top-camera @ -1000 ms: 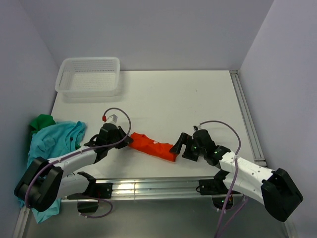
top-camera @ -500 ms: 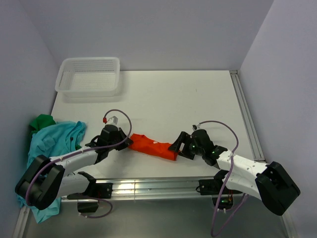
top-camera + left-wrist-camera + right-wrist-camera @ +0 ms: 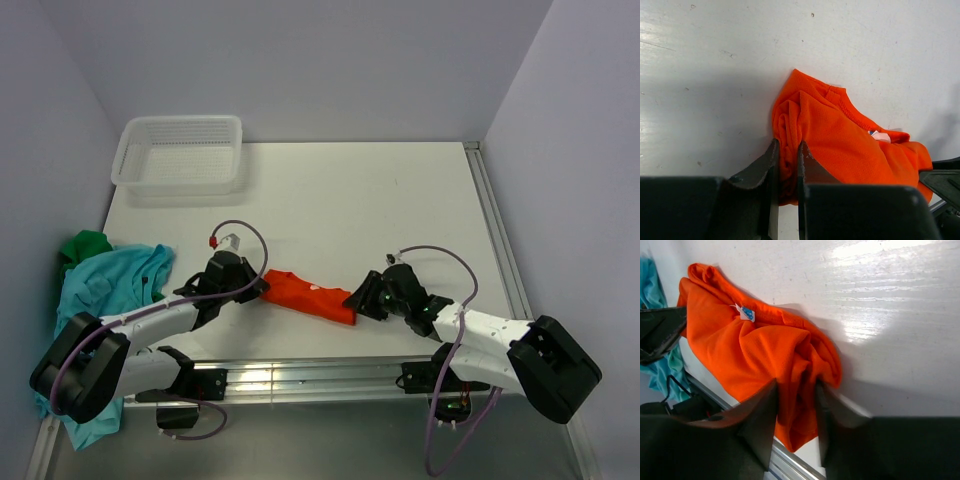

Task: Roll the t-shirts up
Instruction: Place the rolled tshirt into the container

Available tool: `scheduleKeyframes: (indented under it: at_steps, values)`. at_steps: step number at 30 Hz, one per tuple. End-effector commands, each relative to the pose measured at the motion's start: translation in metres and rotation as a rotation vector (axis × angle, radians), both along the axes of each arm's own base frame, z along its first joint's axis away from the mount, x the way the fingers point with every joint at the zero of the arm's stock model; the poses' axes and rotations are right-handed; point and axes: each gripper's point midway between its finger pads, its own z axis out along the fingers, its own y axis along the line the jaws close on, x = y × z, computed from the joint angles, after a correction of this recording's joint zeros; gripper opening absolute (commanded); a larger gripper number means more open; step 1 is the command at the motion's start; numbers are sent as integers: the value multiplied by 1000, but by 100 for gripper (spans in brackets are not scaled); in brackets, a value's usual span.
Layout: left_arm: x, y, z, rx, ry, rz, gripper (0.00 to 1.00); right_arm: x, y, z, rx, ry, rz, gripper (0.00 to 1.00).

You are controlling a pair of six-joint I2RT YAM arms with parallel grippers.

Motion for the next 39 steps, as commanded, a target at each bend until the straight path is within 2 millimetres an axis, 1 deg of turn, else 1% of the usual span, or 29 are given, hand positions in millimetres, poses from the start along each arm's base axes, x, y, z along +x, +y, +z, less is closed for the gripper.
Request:
scheduleKeyframes:
  at_steps: [1, 2, 4, 8, 10, 13, 14, 15, 16, 18, 19, 20, 21, 22, 24, 25, 26, 27, 28, 29, 30, 31, 32, 33, 34, 35, 36, 37, 39]
  values:
    - [8, -2, 10, 4, -25, 12, 0, 8, -1, 4, -2, -40, -32, 39]
    - [9, -3, 11, 2, -25, 11, 0, 9, 1, 6, 5, -46, -25, 27]
    - [9, -5, 11, -4, -23, 5, 0, 11, 6, 10, 21, -54, -10, 23]
    - [9, -5, 11, -5, -23, 12, 0, 11, 14, 14, 51, -63, 25, 0]
    - [8, -4, 12, -5, -24, 14, 0, 13, 15, 18, 54, -75, 23, 0]
    - [10, -5, 18, -9, -31, 17, 0, 19, 17, 30, 48, -113, 30, 0]
    - [12, -5, 22, -6, -31, 19, 0, 25, 20, 40, 49, -142, 36, 0]
    - [14, -5, 26, -4, -38, 24, 0, 26, 20, 42, 37, -146, 41, 0]
    - [16, -5, 30, 2, -47, 24, 0, 33, 24, 52, 41, -168, 47, 0]
    - [24, -7, 45, 8, -63, 27, 0, 37, 26, 60, 29, -190, 61, 0]
    - [28, -8, 50, 14, -73, 23, 0, 43, 31, 69, 34, -208, 65, 0]
    - [36, -11, 65, 13, -94, 23, 0, 45, 32, 72, 26, -219, 73, 0]
    - [38, -7, 67, 42, -86, 37, 0, 47, 33, 75, 20, -225, 77, 0]
    - [47, -10, 83, 43, -114, 40, 0, 54, 37, 86, 21, -250, 84, 0]
    - [55, -7, 96, 51, -130, 51, 0, 61, 40, 96, 11, -270, 89, 0]
    - [61, -1, 101, 54, -130, 59, 0, 63, 41, 99, 1, -274, 95, 0]
    - [71, 0, 117, 37, -157, 68, 1, 74, 47, 115, 0, -310, 101, 0]
    - [81, 14, 121, 45, -155, 96, 0, 78, 49, 114, -17, -300, 106, 0]
    - [87, 19, 128, 39, -163, 104, 0, 87, 58, 134, 1, -338, 112, 0]
    - [99, 25, 145, 30, -195, 126, 0, 93, 61, 141, -7, -357, 123, 0]
    - [109, 41, 151, 47, -203, 165, 0, 98, 65, 145, -8, -362, 131, 0]
    - [120, 46, 165, 50, -222, 184, 0, 110, 75, 158, 0, -385, 146, 0]
    - [127, 53, 170, 60, -230, 205, 0, 114, 81, 163, 6, -385, 163, 0]
    - [136, 66, 176, 64, -240, 239, 0, 121, 86, 168, 9, -391, 171, 0]
    - [144, 71, 174, 72, -231, 247, 0, 133, 95, 178, 14, -409, 180, 0]
    - [155, 74, 191, 56, -260, 253, 0, 139, 100, 182, 20, -414, 187, 0]
    - [165, 89, 193, 59, -261, 284, 0, 146, 103, 187, 23, -419, 187, 0]
    - [179, 95, 199, 60, -267, 298, 0, 158, 112, 195, 31, -436, 194, 0]
    - [196, 114, 206, 56, -282, 329, 0, 170, 121, 205, 45, -456, 205, 0]
